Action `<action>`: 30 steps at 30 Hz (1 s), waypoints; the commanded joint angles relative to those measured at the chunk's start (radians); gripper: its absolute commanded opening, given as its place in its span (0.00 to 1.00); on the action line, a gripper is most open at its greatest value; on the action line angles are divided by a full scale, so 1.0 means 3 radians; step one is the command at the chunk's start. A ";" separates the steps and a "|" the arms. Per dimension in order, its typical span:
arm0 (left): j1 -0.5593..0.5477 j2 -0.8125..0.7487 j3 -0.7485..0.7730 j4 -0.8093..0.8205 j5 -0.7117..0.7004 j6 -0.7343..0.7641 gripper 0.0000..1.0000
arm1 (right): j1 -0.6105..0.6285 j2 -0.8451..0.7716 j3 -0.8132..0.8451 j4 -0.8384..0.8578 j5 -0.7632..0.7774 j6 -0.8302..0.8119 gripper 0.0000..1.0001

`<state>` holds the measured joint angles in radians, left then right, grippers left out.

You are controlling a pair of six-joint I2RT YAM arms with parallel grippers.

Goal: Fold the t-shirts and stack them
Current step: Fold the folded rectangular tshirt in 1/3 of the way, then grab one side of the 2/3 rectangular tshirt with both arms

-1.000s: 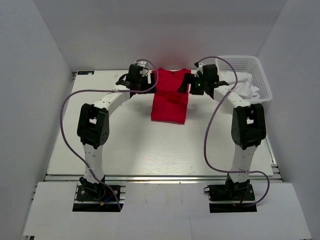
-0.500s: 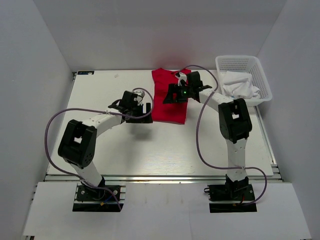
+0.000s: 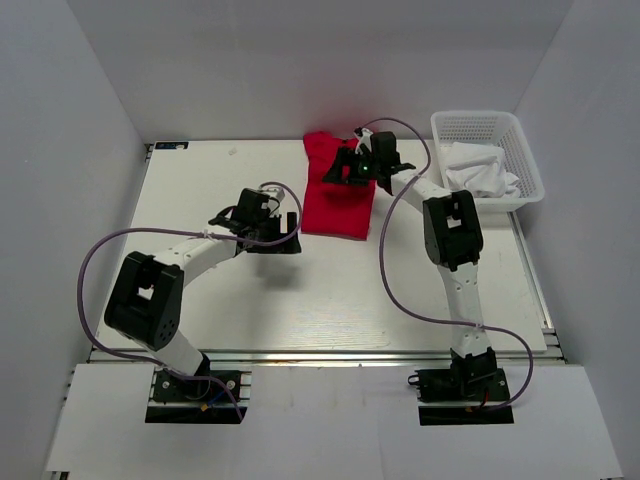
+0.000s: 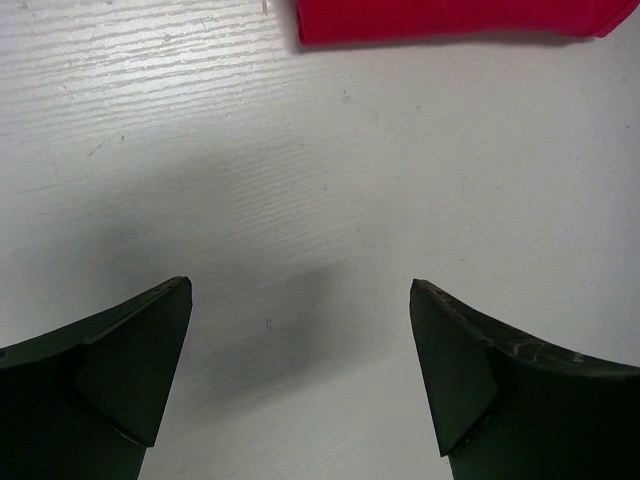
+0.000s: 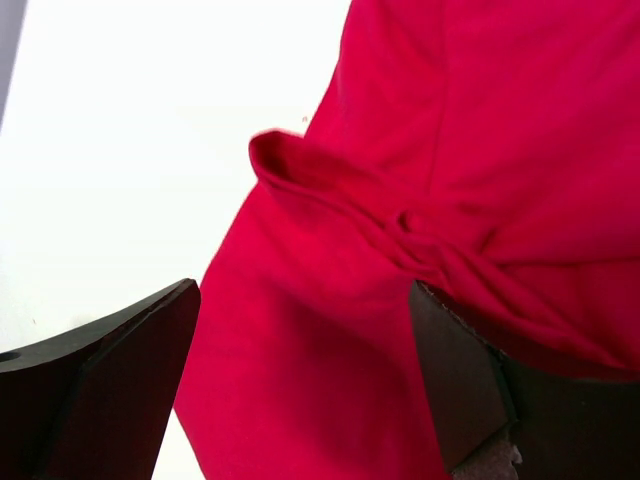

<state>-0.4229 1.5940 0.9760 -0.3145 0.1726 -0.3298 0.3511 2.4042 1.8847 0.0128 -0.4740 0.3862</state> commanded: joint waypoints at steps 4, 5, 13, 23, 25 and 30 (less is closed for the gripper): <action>0.0003 0.0060 0.0285 0.0025 0.0054 0.0173 1.00 | -0.0061 -0.0572 -0.0325 0.0147 -0.0072 -0.0014 0.90; 0.0003 0.0096 0.0351 0.0071 0.0054 0.0209 1.00 | -0.0056 -0.0645 -0.0523 0.0086 -0.0051 -0.0050 0.90; 0.0003 0.0618 0.0770 0.0210 0.0150 0.0358 1.00 | -0.0066 -0.1847 -0.2235 0.0162 0.0230 0.0001 0.90; 0.0003 0.1272 0.1170 0.0297 0.0355 0.0429 0.82 | -0.0112 -0.2032 -0.2928 0.0218 0.0291 0.0124 0.90; 0.0003 0.1318 0.1170 0.0327 0.0391 0.0460 0.75 | -0.0117 -0.1950 -0.2959 0.0274 0.0251 0.0119 0.90; 0.0003 0.1472 0.1170 0.0409 0.0462 0.0460 0.61 | -0.0117 -0.1771 -0.2923 0.0417 0.0312 0.0093 0.90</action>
<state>-0.4217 2.0136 1.3048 -0.2073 0.2691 -0.2039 0.3180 1.8324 0.9985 0.0895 -0.3985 0.4194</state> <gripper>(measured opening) 0.632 0.904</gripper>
